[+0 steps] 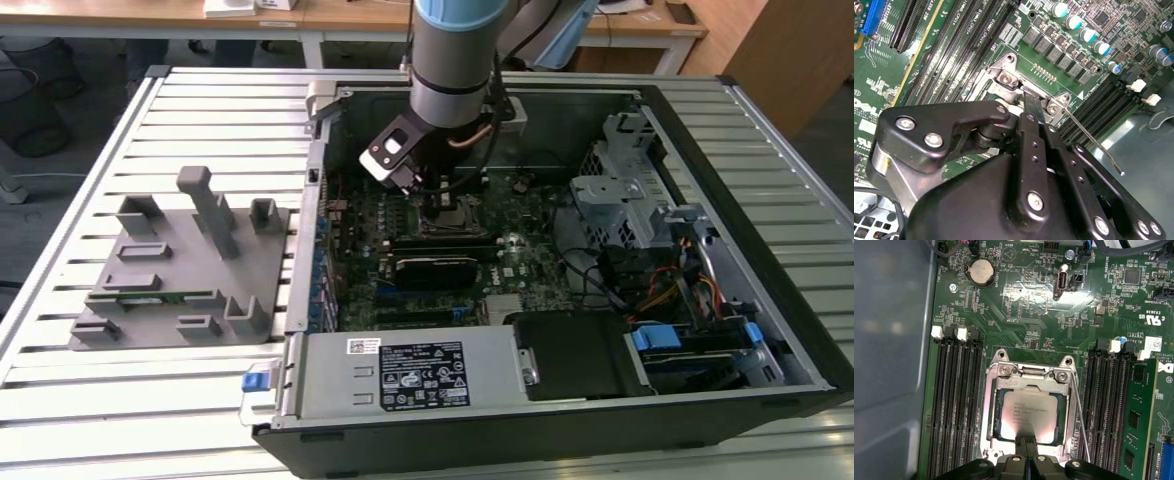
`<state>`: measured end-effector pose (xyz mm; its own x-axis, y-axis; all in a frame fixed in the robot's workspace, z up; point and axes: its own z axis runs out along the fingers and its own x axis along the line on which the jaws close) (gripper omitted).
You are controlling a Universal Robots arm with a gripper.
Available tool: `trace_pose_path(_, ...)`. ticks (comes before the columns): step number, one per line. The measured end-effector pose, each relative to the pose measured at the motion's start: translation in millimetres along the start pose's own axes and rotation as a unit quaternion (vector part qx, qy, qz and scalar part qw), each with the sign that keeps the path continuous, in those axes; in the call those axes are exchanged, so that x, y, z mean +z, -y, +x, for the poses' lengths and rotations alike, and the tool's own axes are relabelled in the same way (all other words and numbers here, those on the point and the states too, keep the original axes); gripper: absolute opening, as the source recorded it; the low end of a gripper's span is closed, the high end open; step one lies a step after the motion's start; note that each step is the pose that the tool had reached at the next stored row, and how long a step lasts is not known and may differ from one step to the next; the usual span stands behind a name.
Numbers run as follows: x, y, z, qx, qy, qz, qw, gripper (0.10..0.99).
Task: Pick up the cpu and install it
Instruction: 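Close the cpu cover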
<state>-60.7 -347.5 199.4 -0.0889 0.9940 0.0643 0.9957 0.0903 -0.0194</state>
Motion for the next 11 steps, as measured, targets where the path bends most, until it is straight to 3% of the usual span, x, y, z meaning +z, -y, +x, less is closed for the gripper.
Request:
trace_pose_path(8, -0.5, -5.6, -0.4, 0.0, -0.0024, -0.0002, 1.0, 0.106)
trace_pose_path(11, -4.9, -5.6, -0.2, 0.0, -0.0026, -0.0002, 1.0, 0.106)
